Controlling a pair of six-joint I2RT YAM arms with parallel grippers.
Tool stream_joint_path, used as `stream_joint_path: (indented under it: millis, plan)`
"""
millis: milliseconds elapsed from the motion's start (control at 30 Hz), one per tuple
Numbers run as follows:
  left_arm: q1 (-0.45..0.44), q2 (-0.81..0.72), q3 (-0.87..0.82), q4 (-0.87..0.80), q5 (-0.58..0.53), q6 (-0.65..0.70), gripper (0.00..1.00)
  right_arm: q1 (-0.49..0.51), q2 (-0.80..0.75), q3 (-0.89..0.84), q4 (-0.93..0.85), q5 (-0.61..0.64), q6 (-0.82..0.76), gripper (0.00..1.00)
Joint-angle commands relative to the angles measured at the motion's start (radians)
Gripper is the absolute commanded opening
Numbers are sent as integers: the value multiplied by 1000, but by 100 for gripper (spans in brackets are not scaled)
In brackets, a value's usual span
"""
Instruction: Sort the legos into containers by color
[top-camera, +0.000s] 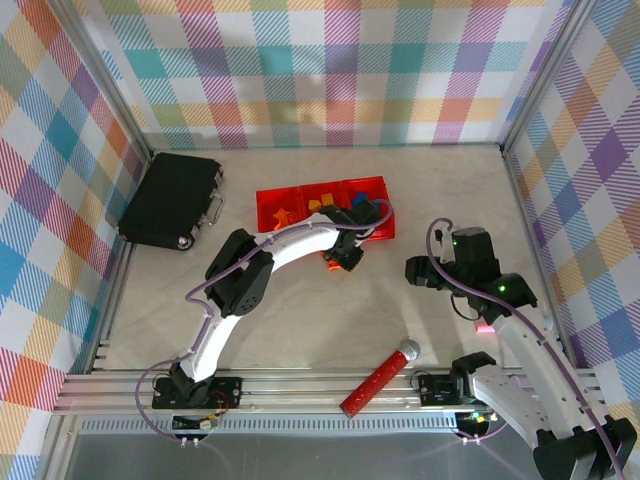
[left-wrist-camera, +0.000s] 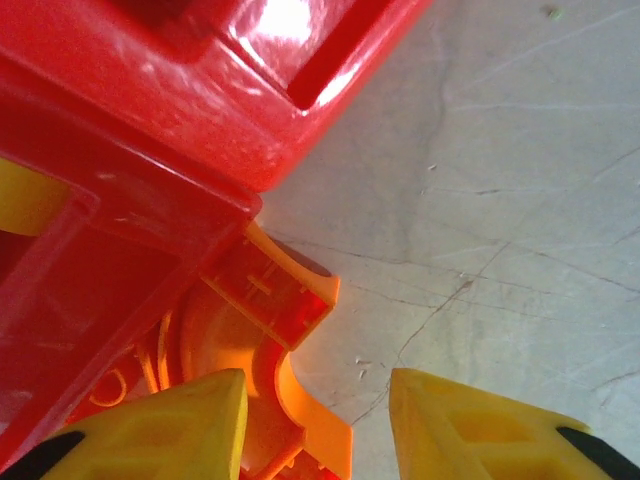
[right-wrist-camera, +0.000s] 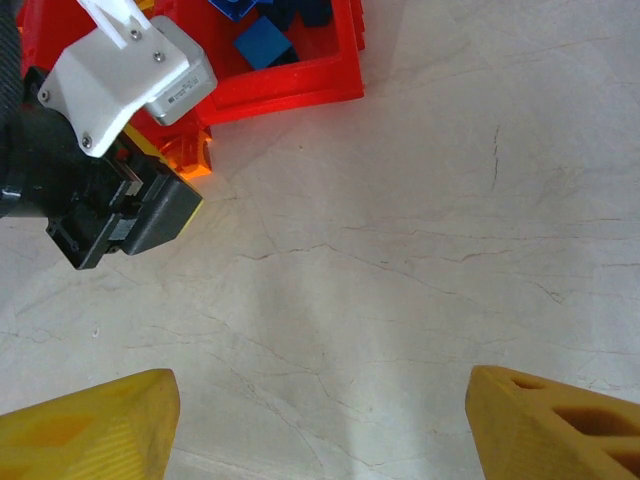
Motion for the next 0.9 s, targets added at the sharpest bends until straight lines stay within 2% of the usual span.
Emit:
stream_joint_path:
  millis: [0,133,433,867]
  plan:
    - [2,21,35,-51,-4,-42,40,-5,-16,-8,-5,-3,-4,76]
    - [3,15,18,-70,25,-56,35,-5,-18,-13,-4,6,-3,76]
    - [4,-54,-95,-61,43,-80,32,-5,-6,-20,7,7,-3,76]
    - [4,-152,-135,-102,11,-12,44,-5,-6,-18,3,5,-1,76]
